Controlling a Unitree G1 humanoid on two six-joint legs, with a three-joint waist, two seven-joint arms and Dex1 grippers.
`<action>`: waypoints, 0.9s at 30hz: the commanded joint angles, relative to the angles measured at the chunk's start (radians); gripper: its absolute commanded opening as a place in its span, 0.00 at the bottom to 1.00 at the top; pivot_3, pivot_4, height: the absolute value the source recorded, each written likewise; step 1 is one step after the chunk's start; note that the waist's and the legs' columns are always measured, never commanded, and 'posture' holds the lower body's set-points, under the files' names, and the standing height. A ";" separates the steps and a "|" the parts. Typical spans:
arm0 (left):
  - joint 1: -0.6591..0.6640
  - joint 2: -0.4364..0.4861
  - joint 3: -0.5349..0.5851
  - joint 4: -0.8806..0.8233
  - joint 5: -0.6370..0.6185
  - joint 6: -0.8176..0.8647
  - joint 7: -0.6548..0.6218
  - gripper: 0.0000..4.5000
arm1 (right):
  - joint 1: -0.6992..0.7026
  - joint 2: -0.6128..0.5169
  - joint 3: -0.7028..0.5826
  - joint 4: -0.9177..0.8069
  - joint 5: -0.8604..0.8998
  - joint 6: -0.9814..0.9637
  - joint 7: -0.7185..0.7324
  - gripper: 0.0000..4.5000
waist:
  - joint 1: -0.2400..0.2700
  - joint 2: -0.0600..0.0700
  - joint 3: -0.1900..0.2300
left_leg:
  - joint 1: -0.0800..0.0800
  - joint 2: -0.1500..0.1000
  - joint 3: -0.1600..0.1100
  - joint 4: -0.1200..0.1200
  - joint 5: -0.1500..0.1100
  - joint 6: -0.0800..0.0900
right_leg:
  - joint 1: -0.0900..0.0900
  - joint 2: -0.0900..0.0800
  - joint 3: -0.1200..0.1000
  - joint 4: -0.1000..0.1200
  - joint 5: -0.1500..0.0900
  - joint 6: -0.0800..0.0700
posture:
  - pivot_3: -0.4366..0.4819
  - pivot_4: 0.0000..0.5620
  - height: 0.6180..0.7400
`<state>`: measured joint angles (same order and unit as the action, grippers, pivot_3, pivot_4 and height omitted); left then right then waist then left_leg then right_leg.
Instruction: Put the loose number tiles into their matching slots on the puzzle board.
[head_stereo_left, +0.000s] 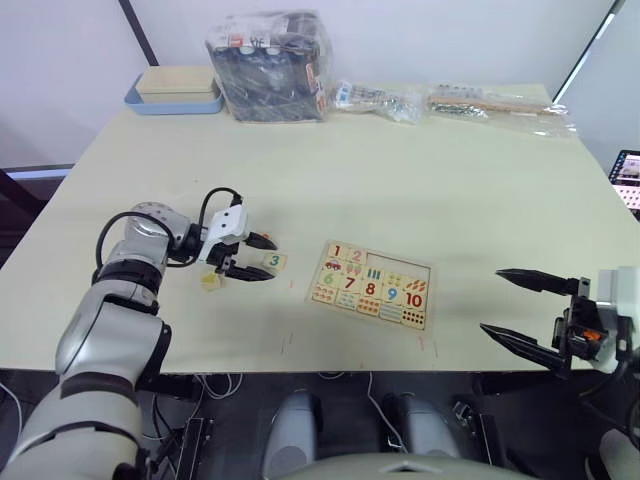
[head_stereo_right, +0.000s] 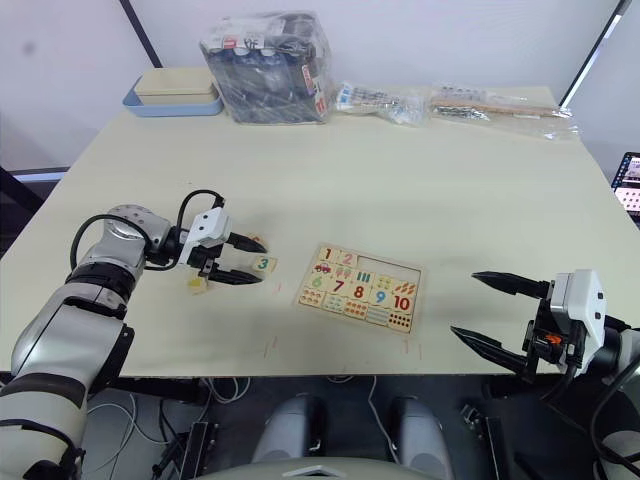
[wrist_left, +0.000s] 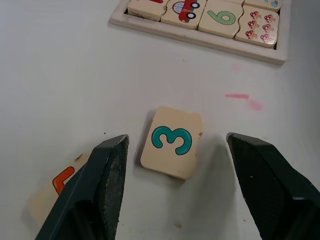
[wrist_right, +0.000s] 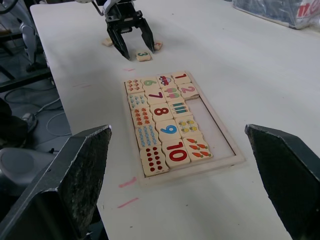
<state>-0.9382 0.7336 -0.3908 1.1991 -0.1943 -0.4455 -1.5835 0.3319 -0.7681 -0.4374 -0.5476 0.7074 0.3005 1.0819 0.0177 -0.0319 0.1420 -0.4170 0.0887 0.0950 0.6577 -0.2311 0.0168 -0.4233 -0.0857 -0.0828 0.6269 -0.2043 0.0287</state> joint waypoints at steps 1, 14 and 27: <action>-0.026 0.010 0.034 0.006 0.011 -0.022 -0.031 0.75 | 0.002 0.001 -0.032 -0.032 0.018 -0.013 -0.003 1.00 | 0.000 0.000 0.000 | 0.000 0.000 0.000 0.000 0.000 0.000 | 0.000 0.000 0.000 0.000 0.000 0.000 | 0.48 0.27 1.00; -0.023 0.004 0.048 0.012 0.040 -0.051 -0.031 0.75 | 0.013 -0.009 -0.049 -0.040 0.030 -0.006 0.006 1.00 | 0.000 0.000 0.000 | 0.000 0.000 -0.001 0.003 0.000 0.000 | 0.001 0.000 0.000 0.001 0.000 0.000 | 0.48 0.27 1.00; -0.007 0.007 0.057 -0.026 0.000 -0.047 -0.031 0.21 | 0.021 -0.008 -0.054 -0.046 0.029 -0.008 0.009 1.00 | 0.000 0.000 0.000 | 0.000 0.000 -0.005 0.007 0.000 0.001 | 0.004 0.000 -0.002 0.001 0.000 0.000 | 0.48 0.27 1.00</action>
<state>-0.9378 0.7333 -0.3616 1.2060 -0.1614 -0.4881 -1.5837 0.3484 -0.7684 -0.4497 -0.5683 0.7154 0.3021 1.0864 0.0179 -0.0318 0.1421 -0.4172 0.0887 0.0898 0.6646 -0.2315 0.0173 -0.4186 -0.0854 -0.0852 0.6280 -0.2042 0.0289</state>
